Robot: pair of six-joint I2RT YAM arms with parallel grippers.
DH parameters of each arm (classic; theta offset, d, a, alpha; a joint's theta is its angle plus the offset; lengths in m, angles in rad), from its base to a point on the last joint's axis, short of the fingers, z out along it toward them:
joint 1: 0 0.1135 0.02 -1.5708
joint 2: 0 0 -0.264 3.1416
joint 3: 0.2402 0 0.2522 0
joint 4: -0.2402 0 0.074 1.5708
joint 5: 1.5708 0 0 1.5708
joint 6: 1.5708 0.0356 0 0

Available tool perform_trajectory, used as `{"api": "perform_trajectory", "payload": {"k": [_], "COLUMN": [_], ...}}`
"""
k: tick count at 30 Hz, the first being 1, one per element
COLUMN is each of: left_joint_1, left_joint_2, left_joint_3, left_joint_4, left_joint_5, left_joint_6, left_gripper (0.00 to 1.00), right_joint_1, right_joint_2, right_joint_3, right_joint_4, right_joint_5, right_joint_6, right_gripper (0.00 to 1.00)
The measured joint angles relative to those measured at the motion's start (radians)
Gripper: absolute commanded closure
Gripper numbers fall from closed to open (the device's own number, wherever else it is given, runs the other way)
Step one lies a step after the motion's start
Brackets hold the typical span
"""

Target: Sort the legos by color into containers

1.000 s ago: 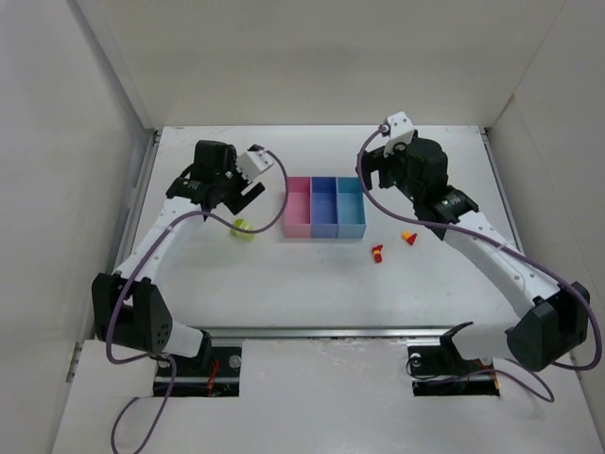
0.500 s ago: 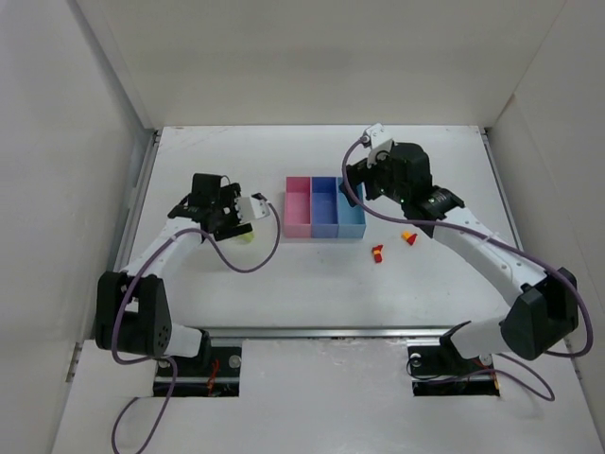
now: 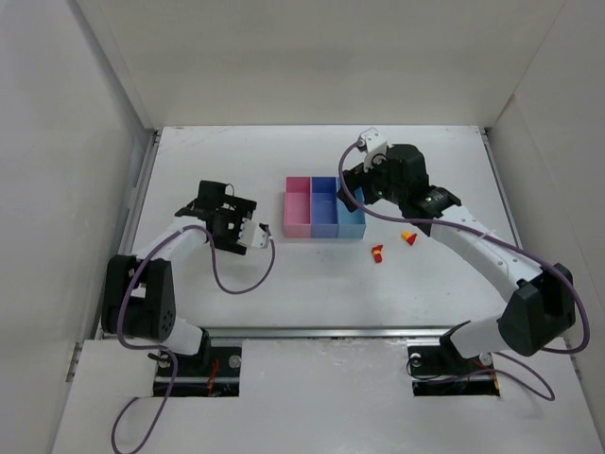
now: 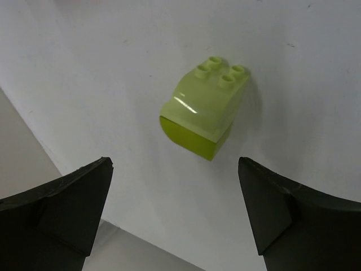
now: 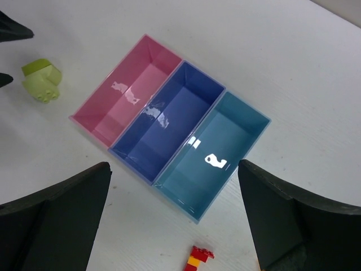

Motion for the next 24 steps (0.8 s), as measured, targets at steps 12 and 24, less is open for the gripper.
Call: {"api": "perform_trajectory", "payload": {"k": [12,24], "left_joint_1": [-0.017,-0.023], "left_joint_2": [0.115,0.227], "left_joint_3": [0.082,0.133], "left_joint_4": [-0.093,-0.078], "left_joint_5": [0.009,-0.014], "left_joint_6": [0.105,0.068], "left_gripper": [0.08,0.24], "right_joint_1": [0.0,0.0], "right_joint_2": [0.011,0.011], "right_joint_3": [0.0,0.0], "right_joint_4": [-0.011,-0.026], "right_joint_5": [-0.032,-0.037], "right_joint_6": [0.0,0.001], "right_gripper": [0.0,0.0]}}
